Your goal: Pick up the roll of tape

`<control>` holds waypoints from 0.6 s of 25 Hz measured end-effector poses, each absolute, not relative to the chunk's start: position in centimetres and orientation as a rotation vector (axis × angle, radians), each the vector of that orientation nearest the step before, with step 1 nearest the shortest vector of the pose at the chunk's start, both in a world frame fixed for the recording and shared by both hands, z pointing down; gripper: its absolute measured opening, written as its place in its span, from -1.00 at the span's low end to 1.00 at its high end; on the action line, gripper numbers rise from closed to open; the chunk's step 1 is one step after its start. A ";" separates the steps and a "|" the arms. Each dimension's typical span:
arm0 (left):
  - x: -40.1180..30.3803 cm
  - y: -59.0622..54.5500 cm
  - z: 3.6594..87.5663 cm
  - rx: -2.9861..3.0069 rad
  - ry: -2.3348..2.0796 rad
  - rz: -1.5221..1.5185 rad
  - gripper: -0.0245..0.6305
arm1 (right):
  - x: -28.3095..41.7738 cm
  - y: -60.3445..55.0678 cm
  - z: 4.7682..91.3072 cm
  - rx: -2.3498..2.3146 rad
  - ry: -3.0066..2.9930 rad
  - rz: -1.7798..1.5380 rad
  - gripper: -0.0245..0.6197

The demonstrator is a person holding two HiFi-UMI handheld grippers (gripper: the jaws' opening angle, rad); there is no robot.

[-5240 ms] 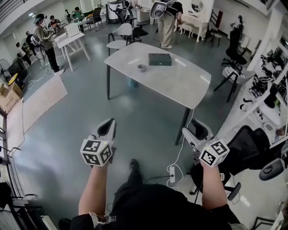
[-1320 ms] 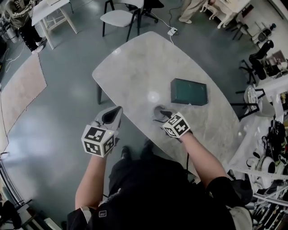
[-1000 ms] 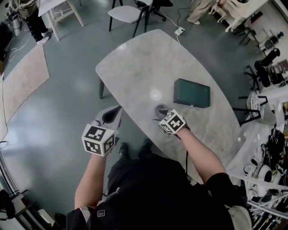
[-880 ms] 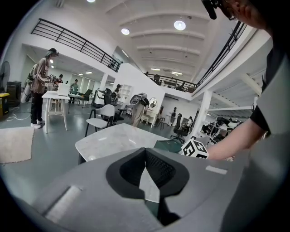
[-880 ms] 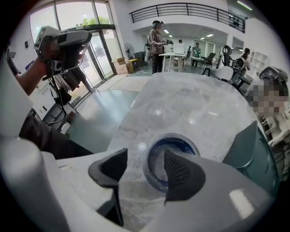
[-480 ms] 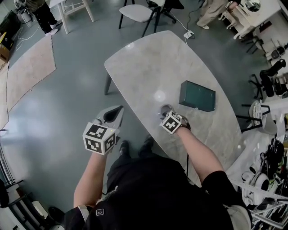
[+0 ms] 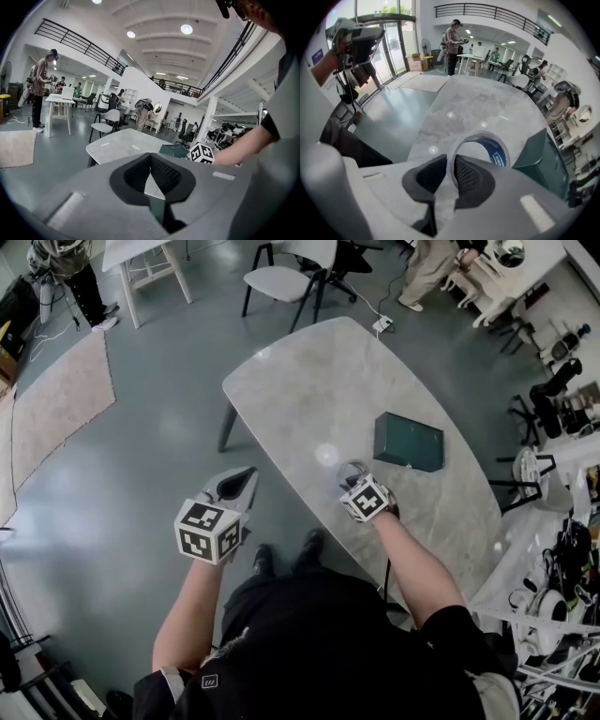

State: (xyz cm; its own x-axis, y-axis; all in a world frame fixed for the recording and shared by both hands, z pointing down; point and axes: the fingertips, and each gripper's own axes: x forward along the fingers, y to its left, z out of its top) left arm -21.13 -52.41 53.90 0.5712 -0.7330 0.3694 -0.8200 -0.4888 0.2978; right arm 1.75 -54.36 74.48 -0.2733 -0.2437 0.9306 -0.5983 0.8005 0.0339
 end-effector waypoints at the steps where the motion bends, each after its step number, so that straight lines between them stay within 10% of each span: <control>1: -21.6 -52.3 53.8 2.374 -1.235 0.266 -0.89 | 1.2 -54.4 73.6 0.683 -1.882 0.422 -0.76; 15: -11.4 -50.5 50.4 2.602 -0.914 0.291 -0.89 | 6.2 -48.6 58.8 1.214 -2.267 0.663 -0.77</control>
